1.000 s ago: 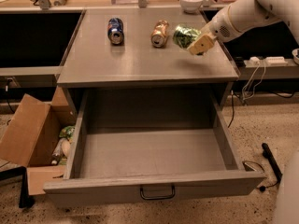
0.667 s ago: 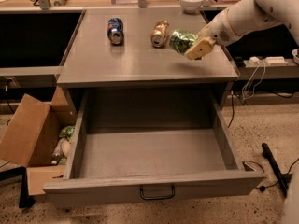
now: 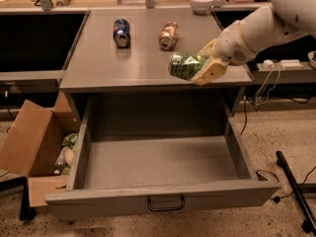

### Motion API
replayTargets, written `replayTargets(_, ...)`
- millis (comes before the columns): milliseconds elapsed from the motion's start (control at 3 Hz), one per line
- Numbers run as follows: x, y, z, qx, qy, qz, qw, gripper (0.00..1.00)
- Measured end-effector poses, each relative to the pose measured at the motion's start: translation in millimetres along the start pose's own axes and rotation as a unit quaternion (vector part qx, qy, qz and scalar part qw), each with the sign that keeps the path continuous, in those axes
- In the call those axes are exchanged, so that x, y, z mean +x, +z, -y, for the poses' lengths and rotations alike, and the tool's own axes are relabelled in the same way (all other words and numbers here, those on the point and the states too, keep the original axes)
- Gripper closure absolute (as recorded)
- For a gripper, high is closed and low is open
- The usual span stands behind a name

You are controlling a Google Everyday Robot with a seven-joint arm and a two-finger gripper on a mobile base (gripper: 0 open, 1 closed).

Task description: Place green can into top drawer

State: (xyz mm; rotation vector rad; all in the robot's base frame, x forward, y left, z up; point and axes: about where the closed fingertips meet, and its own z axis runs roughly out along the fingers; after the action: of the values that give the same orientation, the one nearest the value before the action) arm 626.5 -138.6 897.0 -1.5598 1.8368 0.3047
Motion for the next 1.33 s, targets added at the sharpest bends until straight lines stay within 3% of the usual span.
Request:
replayTargets(667,5.7,12.8,-10.6,-0.013,0.005,-0.005,0.9999,1.00)
replayTargets(1000,23.9,28.1,-37.8,-0.035,0.021,-0.018,0.9990,1.00)
replayTargets(1333,56.9,57.9,-87.0,-0.070,0.038,-0.043,0.9959,1.00)
